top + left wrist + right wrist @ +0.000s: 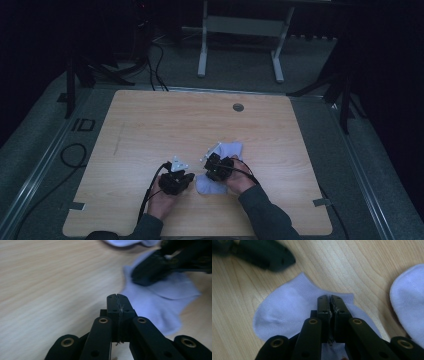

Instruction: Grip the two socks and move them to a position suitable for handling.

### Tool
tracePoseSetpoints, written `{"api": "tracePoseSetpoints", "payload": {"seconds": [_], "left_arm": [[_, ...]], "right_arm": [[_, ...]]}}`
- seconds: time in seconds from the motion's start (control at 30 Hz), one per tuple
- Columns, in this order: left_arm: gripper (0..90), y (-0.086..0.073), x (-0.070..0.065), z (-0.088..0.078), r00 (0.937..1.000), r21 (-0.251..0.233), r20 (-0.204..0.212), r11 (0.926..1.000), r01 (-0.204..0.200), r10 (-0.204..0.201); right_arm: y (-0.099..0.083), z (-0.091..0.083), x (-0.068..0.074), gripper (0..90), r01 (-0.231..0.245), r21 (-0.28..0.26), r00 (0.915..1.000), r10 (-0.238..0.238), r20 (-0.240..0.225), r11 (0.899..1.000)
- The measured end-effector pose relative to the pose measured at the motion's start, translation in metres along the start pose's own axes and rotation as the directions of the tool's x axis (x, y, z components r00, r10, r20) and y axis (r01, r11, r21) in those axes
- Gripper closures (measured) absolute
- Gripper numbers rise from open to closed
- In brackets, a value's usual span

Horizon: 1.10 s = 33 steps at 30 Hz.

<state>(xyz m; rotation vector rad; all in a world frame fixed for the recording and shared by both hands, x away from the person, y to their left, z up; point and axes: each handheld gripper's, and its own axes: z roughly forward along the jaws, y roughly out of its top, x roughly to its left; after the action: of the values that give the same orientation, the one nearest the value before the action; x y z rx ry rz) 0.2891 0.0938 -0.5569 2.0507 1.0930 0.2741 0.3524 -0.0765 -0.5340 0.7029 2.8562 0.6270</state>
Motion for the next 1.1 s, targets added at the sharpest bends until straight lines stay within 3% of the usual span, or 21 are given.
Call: {"api": "tracePoseSetpoints", "payload": {"seconds": [0.17,0.4,0.6,0.9,1.1], "left_arm": [[89.8,-0.001,-0.011,0.008,0.9990,0.017,0.022,0.9991,-0.040,0.039],[90.0,-0.001,-0.014,0.010,0.9982,0.028,0.000,0.9978,-0.060,0.060],[90.0,-0.001,-0.014,0.010,0.9976,0.026,-0.003,0.9973,-0.069,0.069],[90.0,-0.002,-0.014,0.010,0.9980,0.022,0.001,0.9978,-0.063,0.063],[89.9,-0.003,-0.012,0.010,0.9984,0.020,0.012,0.9983,-0.055,0.055]], "right_arm": [[0.000,0.000,0.000,86.4,-0.009,-0.003,1.0000,0.009,0.001,1.000],[0.000,0.000,0.002,86.7,0.002,-0.002,1.0000,-0.001,0.008,1.000],[-0.006,-0.013,0.004,86.8,-0.007,-0.051,1.0000,0.007,0.004,0.999],[-0.038,-0.054,0.000,86.1,-0.065,-0.161,0.9974,0.069,0.018,0.985],[-0.075,-0.073,-0.011,85.2,-0.117,-0.177,0.9878,0.133,0.082,0.977]]}}
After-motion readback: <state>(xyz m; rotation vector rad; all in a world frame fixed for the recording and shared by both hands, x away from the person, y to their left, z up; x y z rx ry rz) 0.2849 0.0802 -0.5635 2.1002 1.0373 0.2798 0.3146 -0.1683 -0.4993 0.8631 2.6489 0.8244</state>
